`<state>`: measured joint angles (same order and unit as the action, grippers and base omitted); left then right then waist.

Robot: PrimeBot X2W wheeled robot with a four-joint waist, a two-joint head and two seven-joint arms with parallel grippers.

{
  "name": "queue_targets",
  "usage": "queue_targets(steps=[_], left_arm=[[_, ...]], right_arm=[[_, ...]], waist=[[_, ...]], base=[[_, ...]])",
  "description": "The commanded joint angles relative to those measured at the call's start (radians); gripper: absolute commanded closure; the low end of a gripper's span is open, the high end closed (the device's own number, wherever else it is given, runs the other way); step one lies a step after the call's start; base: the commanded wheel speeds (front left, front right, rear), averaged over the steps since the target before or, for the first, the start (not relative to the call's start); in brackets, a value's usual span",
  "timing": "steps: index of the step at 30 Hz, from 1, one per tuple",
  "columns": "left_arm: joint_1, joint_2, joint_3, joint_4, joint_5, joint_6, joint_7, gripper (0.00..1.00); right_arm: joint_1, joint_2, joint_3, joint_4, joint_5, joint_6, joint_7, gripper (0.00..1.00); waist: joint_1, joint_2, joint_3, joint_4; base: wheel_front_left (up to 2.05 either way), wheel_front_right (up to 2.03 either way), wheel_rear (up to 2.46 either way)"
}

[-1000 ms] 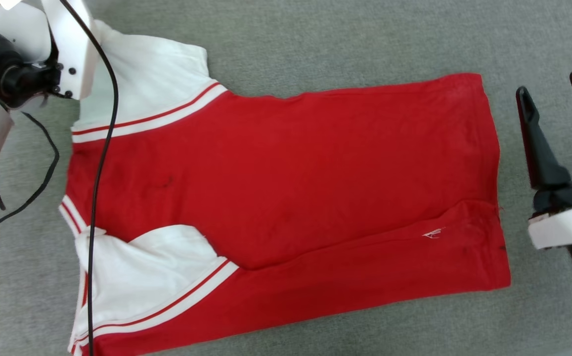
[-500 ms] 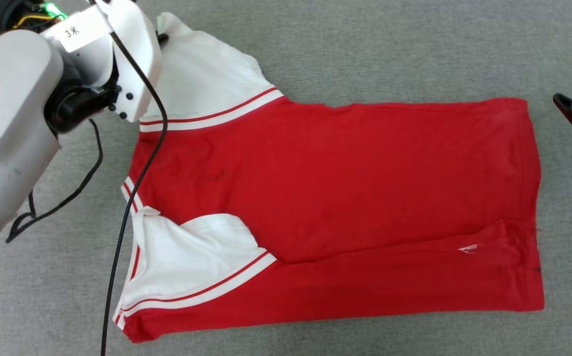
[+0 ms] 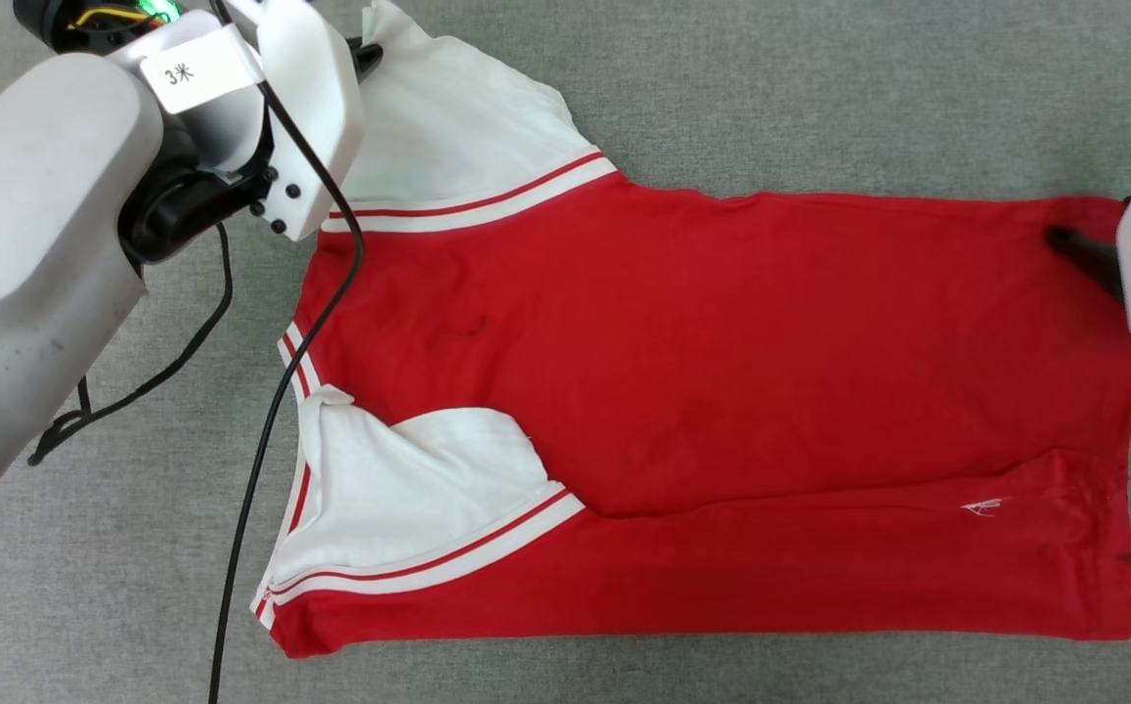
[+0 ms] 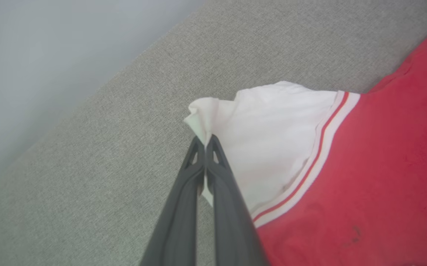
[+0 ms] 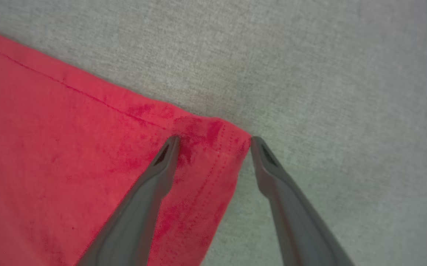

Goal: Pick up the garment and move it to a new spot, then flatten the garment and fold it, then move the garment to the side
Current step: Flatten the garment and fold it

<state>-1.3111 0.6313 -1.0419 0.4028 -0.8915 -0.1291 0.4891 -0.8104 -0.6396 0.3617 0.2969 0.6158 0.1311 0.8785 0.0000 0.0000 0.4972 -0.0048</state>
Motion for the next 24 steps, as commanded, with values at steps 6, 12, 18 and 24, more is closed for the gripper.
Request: queue_targets(steps=[6,12,18,24], left_arm=[[-0.011,-0.003,-0.015,0.004,0.000,-0.001,-0.016,1.00],[-0.009,-0.005,-0.034,0.019,-0.017,-0.001,-0.030,1.00],[0.020,0.009,-0.045,0.038,-0.036,-0.001,-0.067,1.00],[0.089,0.029,-0.048,0.025,-0.059,0.002,-0.117,1.00]], right_arm=[[0.020,0.040,0.104,0.135,-0.006,0.000,-0.048,0.00],[0.025,0.024,0.174,0.188,0.025,0.000,-0.145,1.00],[-0.026,0.007,0.180,0.189,0.052,-0.001,-0.320,1.00],[0.016,-0.010,0.201,0.160,0.080,-0.001,-0.455,1.00]], waist=[[0.0000,0.0000,0.009,0.008],[0.0000,0.0000,-0.003,0.007],[0.0000,0.0000,-0.056,0.000],[0.0000,0.0000,-0.141,-0.002]], base=[[0.00,0.00,0.00],[0.00,0.00,0.00],[0.00,0.00,0.00],[0.00,0.00,0.00]])
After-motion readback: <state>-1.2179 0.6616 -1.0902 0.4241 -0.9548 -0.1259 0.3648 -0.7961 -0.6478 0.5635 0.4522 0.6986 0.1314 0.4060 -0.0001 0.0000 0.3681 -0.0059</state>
